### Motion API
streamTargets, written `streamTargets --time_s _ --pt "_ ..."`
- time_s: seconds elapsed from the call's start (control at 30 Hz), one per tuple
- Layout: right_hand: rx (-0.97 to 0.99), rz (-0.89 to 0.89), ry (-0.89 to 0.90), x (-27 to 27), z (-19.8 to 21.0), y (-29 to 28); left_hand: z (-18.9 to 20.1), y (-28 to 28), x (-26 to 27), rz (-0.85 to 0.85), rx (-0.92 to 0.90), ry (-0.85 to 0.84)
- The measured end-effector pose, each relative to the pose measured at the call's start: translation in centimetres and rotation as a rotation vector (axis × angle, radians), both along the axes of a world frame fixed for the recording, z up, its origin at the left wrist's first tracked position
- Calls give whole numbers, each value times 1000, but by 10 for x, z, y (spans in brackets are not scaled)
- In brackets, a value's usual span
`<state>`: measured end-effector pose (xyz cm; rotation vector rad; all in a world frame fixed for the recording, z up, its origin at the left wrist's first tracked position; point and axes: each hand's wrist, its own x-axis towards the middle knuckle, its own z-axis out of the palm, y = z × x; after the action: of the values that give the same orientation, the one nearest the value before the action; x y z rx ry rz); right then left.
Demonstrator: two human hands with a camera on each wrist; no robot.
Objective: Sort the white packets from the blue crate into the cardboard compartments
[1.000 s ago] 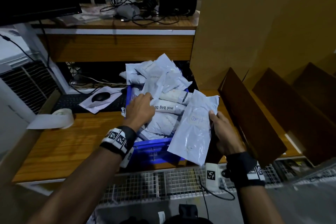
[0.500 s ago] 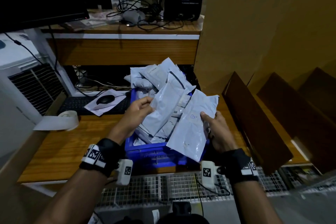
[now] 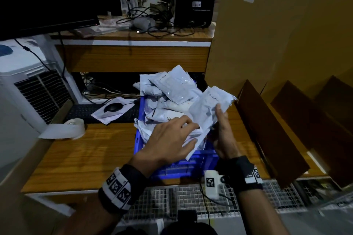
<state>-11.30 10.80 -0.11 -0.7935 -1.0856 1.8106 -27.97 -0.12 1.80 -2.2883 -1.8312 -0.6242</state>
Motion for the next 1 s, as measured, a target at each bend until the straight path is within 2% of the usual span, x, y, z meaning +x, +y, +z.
streamTargets --time_s 0.13,0.23,0.37,0.57,0.8,1.0 --pt "62 -40 2 3 10 -6 5 3 1 -35 -37 -51" --pt "133 -17 4 9 17 -11 11 7 4 -8 58 -256" --pt "169 57 -39 10 17 -18 18 17 8 107 104 -512" --pt "170 133 -95 9 7 -22 27 26 9 177 120 -720" --pt "195 141 -100 8 5 -24 23 31 -6 148 5 -906" --pt "211 173 -84 6 13 -36 11 32 -19 122 -85 -1232"
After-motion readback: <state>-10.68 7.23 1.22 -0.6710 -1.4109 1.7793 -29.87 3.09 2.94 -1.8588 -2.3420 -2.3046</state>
